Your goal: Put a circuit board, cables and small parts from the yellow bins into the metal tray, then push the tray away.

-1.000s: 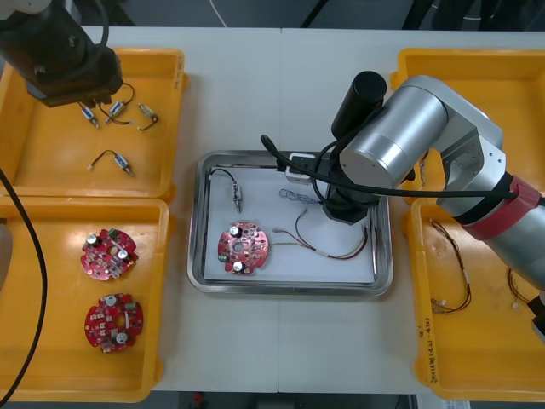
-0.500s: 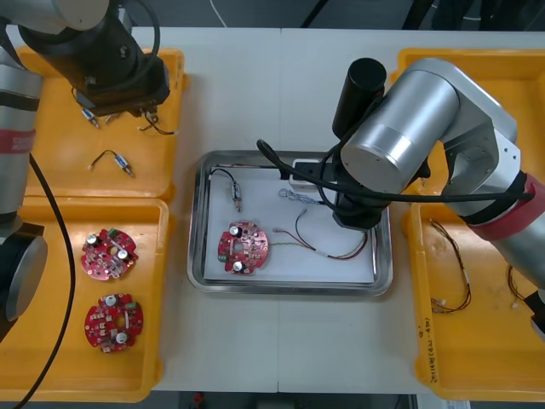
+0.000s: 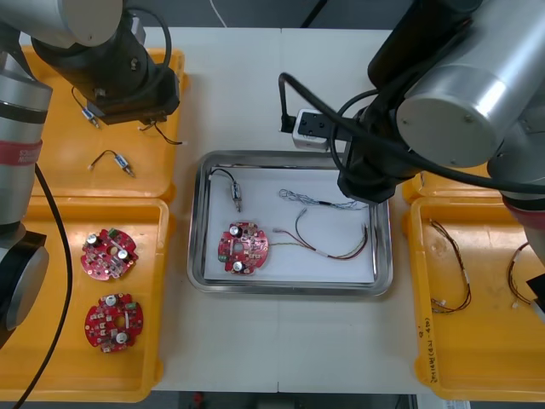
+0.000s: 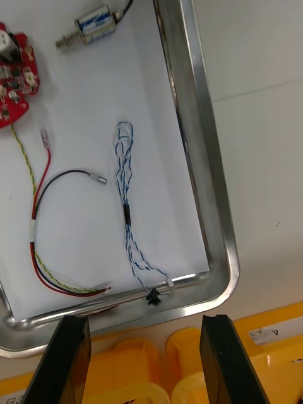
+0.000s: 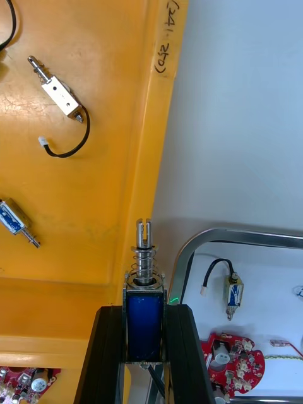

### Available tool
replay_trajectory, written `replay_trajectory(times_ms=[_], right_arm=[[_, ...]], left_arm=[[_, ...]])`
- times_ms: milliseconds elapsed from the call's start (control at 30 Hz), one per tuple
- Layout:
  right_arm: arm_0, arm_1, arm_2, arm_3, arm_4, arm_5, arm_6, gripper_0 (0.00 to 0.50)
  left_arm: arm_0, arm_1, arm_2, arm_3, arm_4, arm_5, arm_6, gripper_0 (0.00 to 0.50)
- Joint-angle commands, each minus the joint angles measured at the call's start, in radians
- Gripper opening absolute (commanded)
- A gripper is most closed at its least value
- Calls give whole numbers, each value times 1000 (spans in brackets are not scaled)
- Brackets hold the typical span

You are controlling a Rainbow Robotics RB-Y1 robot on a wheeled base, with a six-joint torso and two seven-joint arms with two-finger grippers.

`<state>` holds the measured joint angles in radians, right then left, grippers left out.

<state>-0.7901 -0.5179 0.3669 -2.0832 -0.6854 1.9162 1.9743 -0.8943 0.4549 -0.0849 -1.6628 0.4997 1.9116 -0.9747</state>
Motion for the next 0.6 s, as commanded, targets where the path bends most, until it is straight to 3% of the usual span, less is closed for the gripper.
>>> replay_trajectory(times_ms=[33, 400, 600], right_arm=[[18, -60, -111, -77, -89, 4, -81, 500], [207, -257, -381, -222, -278, 4, -404, 500], [339, -327, -526, -296, -310, 4, -568, 500]], left_arm=[[3, -18, -39, -49, 19, 8, 117, 1], [3, -58, -93, -71, 40, -16, 165, 0], [2, -74, -179, -83, 57, -88, 283, 2]])
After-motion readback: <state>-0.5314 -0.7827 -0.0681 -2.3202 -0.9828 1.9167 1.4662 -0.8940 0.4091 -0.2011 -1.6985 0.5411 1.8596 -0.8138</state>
